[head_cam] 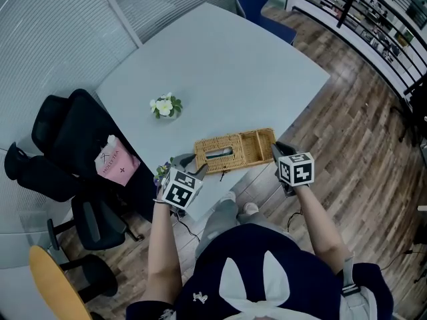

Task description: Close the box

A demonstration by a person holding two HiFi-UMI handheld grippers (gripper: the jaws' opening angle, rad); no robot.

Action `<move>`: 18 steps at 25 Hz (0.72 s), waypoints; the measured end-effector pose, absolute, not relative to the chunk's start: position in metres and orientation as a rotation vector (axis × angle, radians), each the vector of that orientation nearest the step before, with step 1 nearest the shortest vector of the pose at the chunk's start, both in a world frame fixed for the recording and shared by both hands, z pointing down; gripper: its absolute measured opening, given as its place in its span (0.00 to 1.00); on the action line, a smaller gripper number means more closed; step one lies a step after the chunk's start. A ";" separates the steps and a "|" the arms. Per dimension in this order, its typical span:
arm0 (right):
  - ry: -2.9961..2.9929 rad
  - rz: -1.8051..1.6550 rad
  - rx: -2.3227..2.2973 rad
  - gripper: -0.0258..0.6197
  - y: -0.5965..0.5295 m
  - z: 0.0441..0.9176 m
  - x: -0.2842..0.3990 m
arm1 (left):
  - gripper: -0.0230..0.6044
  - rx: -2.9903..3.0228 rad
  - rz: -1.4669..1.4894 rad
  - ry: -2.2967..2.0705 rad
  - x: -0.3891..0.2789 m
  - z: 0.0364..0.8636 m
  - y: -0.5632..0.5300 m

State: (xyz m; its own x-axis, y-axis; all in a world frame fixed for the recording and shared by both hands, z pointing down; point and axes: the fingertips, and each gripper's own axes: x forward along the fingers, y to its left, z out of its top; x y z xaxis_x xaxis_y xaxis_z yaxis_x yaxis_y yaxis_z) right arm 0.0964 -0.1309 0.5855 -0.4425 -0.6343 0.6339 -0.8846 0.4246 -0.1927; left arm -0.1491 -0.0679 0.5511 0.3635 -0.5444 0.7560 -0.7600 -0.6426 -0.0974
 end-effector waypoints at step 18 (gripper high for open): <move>-2.476 0.554 1.161 0.05 -0.081 0.510 0.038 | 0.07 2.232 0.420 -1.568 -0.125 0.491 -0.055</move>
State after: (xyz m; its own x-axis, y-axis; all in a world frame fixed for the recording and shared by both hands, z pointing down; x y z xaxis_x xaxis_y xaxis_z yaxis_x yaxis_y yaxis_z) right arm 0.0382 -0.0808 0.5103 -0.6031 -0.6477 0.4655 -0.7844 0.5876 -0.1986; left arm -0.1249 -0.0547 0.4905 0.3331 -0.8291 0.4490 -0.9425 -0.3058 0.1345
